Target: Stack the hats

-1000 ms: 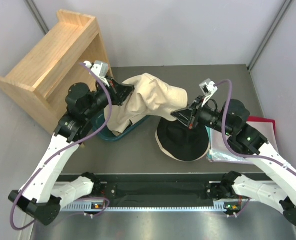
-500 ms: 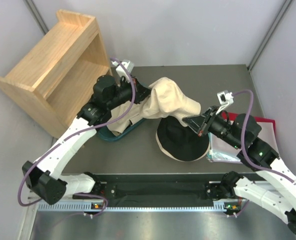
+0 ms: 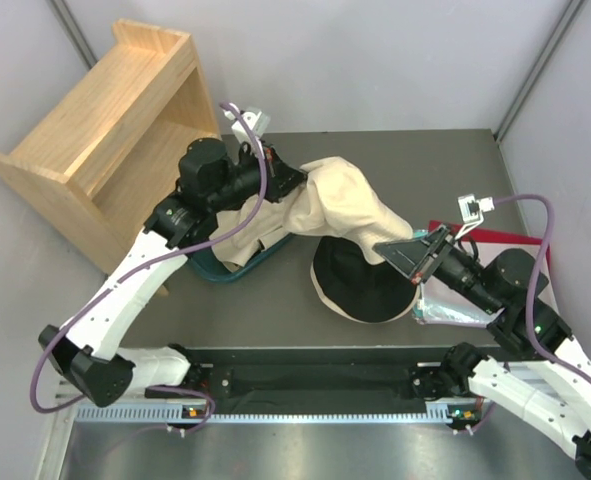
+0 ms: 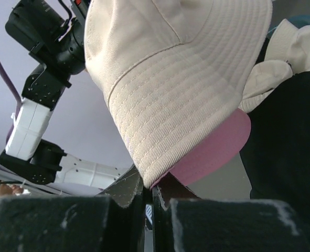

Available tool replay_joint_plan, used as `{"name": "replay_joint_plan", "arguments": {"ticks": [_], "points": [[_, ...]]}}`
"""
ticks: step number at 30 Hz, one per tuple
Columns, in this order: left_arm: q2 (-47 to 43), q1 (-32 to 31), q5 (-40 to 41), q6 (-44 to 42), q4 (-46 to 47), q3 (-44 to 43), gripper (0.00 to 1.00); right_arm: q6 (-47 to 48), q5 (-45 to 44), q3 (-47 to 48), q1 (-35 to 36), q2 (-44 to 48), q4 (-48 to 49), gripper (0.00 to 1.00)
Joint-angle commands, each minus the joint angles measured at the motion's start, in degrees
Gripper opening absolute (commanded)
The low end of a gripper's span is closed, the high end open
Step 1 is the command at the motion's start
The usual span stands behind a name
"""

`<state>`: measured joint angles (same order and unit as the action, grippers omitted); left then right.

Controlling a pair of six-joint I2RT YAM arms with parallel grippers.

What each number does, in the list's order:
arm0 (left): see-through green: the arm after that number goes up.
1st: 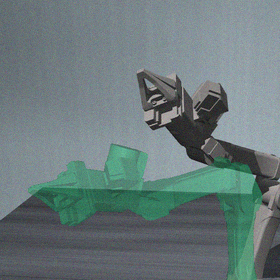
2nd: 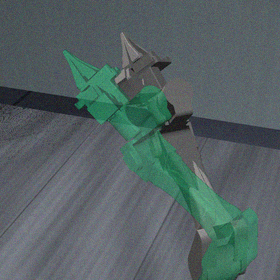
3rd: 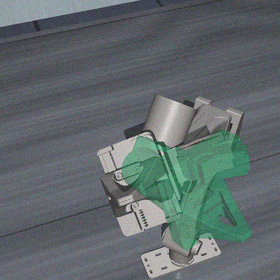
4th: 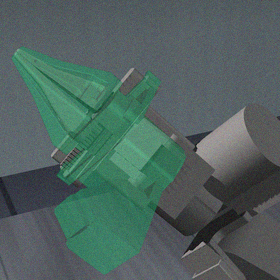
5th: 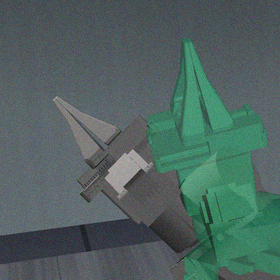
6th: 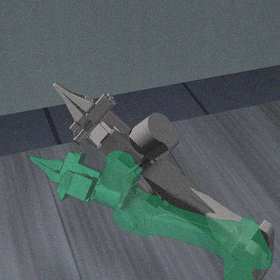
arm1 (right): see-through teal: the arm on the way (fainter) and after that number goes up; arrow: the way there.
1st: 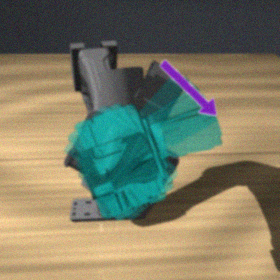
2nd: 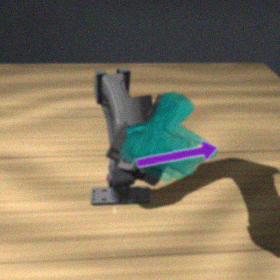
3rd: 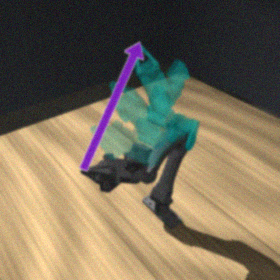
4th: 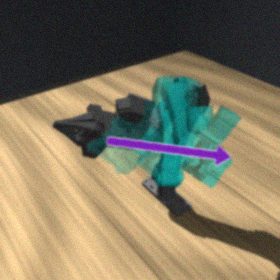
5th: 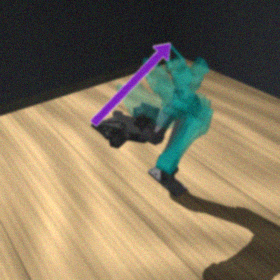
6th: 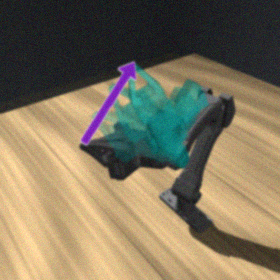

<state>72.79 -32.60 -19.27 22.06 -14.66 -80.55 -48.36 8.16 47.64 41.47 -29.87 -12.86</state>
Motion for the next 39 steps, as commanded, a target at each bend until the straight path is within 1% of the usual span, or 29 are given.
{"name": "replay_joint_plan", "arguments": {"ticks": [1, 5, 7, 11, 15, 18, 19, 21, 22, 24, 25, 27, 28, 32, 37, 39], "points": [[-4.1, 0.6, -0.1, -0.9, -1.6, 0.0, 0.0, -2.3, 1.1, 0.6, -0.2, 1.9, 2.6, 0.0], [-6.0, 0.6, -1.0, -0.6, -2.2, 1.3, 0.0, -2.4, 0.7, -0.4, -0.2, 3.4, 1.5, 0.0], [-6.0, 0.6, -1.0, -0.7, -2.9, 1.5, 0.0, -1.6, -1.1, -0.2, -0.2, 3.8, -0.7, 0.01], [-3.6, 0.6, -2.2, -0.6, -2.4, 1.6, 0.0, 0.3, -3.7, -1.7, -0.2, 3.9, -3.6, 0.04], [-0.2, 0.6, -2.3, -1.2, -1.7, 0.6, 0.0, 1.6, -4.3, -4.5, -0.2, 3.6, -3.4, 0.08], [2.2, 0.5, -2.4, -2.6, -0.3, -0.7, 0.0, 4.1, -4.7, -5.3, -0.2, 3.0, -3.0, 0.15], [3.5, 0.4, -2.8, -3.1, -0.1, -1.1, 0.0, 5.7, -4.7, -5.3, -0.2, 3.0, -2.6, 0.22], [4.7, 0.3, -3.9, -4.8, 0.1, -2.2, 0.0, 6.8, -4.9, -5.4, -0.1, 3.1, -1.7, 0.29], [5.8, 0.3, -4.5, -5.5, 0.3, -2.3, 0.0, 7.9, -4.9, -5.2, -0.2, 3.1, -1.5, 0.4], [6.4, 0.2, -5.9, -7.4, 1.5, -2.3, 0.0, 9.1, -5.3, -4.7, -0.2, 3.6, -0.9, 0.5], [6.9, 0.2, -6.9, -8.0, 1.8, -2.3, 0.0, 10.3, -5.9, -4.6, -0.3, 3.6, -0.8, 0.59], [7.3, 0.2, -8.0, -9.1, 2.9, -2.2, 0.0, 11.7, -7.8, -3.6, -0.2, 3.8, -0.7, 0.67], [7.7, 0.3, -8.8, -9.2, 3.1, -2.3, 0.0, 12.9, -9.6, -3.3, -0.1, 3.6, -0.6, 0.73], [8.9, 0.2, -10.4, -9.6, 3.8, -3.6, 0.0, 15.3, -11.0, -1.1, -0.2, 0.6, 0.5, 0.81], [10.8, 0.2, -9.3, -9.1, 1.7, -6.3, 0.0, 14.6, -3.3, -2.8, -0.2, -1.4, 7.6, 0.83], [11.5, 0.2, -6.8, -8.4, 0.8, -7.5, 0.0, 13.3, 0.1, -4.6, -0.1, -0.9, 10.8, 0.83]]}}
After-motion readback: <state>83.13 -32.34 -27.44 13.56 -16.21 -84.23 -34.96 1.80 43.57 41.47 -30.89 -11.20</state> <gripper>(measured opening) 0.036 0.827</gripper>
